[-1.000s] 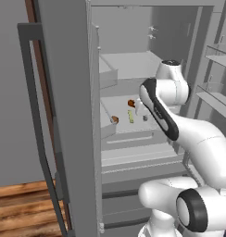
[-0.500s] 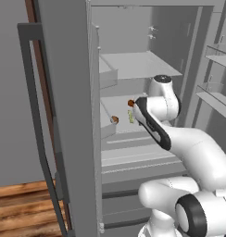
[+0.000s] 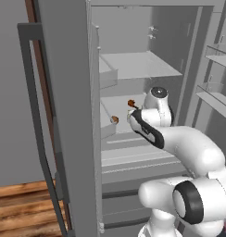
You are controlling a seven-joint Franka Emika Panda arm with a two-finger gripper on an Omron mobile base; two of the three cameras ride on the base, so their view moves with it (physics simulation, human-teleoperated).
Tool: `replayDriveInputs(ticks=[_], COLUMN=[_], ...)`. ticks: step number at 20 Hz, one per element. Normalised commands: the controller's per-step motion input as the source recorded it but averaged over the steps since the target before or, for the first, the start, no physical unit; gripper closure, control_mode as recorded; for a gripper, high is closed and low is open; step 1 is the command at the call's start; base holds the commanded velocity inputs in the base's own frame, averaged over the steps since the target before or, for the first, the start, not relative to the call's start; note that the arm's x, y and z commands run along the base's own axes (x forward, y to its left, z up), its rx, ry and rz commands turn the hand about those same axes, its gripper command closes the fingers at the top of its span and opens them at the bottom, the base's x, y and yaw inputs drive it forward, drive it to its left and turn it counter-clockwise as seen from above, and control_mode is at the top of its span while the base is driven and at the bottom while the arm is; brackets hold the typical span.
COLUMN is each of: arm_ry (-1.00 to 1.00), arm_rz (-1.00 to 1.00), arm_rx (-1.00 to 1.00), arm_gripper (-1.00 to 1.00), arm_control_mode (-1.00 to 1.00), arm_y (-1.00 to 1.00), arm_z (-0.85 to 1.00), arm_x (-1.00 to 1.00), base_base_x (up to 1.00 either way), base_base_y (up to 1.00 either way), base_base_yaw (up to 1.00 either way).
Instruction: Pick the egg and butter from the fridge and place them by the bowl for mixing.
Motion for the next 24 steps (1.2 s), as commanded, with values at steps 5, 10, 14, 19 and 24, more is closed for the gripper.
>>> replayDriveInputs(ticks=[5,10,14,19,24], arm_ry=[0.00,0.00,0.05,0.05,0.04], arm_rz=[0.00,0.00,0.00,0.00,-0.01], arm_rx=[0.00,0.00,0.00,0.00,0.00], arm_gripper=[-1.00,-1.00,-1.00,-1.00,-1.00], arm_control_mode=[-1.00,-1.00,-1.00,-1.00,-1.00], arm_y=[-0.01,0.00,0.00,0.00,0.00], arm_z=[-0.03,-0.10,-0.19,-0.21,-0.29], arm_x=[0.51,0.56,0.46,0.43,0.49], base_base_x=[0.00,0.00,0.00,0.00,0.00], base_base_y=[0.00,0.00,0.00,0.00,0.00], base_base_yaw=[0.00,0.00,0.00,0.00,0.00])
